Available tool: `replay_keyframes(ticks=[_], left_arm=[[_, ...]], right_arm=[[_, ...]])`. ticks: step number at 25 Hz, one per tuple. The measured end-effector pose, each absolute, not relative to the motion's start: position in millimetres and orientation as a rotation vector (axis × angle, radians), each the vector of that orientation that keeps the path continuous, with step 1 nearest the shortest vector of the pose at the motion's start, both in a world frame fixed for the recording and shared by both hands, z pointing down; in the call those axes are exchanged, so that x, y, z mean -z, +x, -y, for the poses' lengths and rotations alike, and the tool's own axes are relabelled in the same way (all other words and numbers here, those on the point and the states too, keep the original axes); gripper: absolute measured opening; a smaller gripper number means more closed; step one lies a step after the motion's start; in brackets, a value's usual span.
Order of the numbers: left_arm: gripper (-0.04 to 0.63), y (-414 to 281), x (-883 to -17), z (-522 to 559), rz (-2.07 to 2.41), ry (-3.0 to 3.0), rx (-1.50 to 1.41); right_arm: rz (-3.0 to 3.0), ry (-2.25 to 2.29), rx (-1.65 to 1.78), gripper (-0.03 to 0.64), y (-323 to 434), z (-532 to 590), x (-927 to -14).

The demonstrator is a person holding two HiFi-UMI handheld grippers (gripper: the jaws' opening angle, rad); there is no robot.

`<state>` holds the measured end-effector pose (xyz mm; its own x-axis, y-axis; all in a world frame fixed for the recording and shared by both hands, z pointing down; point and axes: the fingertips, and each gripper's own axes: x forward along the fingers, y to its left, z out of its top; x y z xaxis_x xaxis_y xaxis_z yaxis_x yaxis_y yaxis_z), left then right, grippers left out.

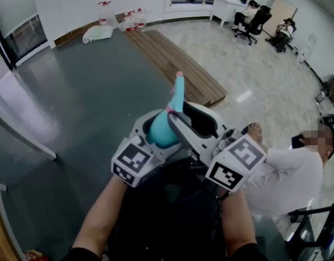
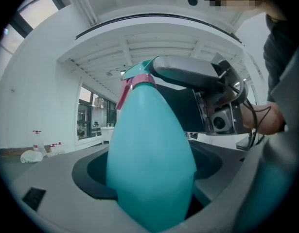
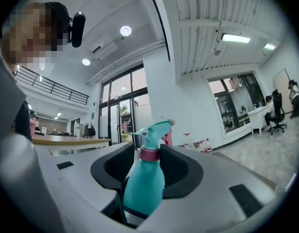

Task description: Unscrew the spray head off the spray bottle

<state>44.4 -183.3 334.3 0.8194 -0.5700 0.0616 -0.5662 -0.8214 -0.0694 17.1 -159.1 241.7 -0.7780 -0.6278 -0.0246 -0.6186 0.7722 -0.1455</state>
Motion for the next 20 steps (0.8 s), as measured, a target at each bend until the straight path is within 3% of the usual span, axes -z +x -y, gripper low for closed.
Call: replay_keyframes(ticks=[12,20], left_arm=[[0.437,43,-335,181,-0.926,-2.912,0.171],[0.437,58,-328,161,-0.593,-3.056,0.118]], right_arm=[[-2.920,-1.057,0.176,0.141,12,162,-246],[-2.978,-0.730,0.204,0.135,24,154,-239]])
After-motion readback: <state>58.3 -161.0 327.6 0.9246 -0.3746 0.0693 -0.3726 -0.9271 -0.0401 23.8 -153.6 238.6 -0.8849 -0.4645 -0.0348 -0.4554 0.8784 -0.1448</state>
